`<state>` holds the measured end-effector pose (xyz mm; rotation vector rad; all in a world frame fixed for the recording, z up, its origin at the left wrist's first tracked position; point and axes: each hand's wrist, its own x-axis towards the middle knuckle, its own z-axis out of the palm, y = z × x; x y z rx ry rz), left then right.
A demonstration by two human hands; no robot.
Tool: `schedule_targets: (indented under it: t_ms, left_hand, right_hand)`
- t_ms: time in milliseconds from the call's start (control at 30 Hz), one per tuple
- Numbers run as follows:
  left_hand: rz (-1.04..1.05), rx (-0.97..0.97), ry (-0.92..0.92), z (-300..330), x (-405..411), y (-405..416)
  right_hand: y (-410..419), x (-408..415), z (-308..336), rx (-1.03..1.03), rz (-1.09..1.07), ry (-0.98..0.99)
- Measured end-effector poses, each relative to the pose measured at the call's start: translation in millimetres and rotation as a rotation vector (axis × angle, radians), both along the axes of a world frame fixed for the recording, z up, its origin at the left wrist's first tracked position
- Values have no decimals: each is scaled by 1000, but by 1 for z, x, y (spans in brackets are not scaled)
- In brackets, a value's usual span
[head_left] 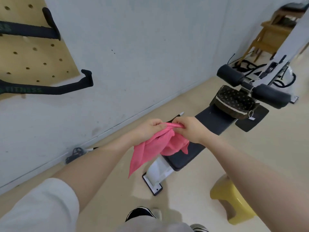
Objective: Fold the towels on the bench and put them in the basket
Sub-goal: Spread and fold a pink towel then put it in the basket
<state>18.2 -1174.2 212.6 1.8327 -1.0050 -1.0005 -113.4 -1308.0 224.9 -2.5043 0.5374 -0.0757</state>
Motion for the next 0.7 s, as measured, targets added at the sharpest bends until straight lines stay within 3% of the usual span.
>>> schedule_targets:
  t_ms: [233, 367, 533, 700]
  left_hand:
    - [-205, 279, -69, -24, 19, -96]
    - [-82, 367, -242, -70, 38, -159]
    - [207, 344, -222, -115, 41, -230]
    - [228, 515, -279, -157, 43, -280]
  right_hand:
    - [-115, 33, -36, 21, 155, 183]
    - [-194, 60, -64, 1, 320, 274]
    - [-291, 85, -101, 25, 480, 370]
    - [-363, 98, -131, -131, 636, 632]
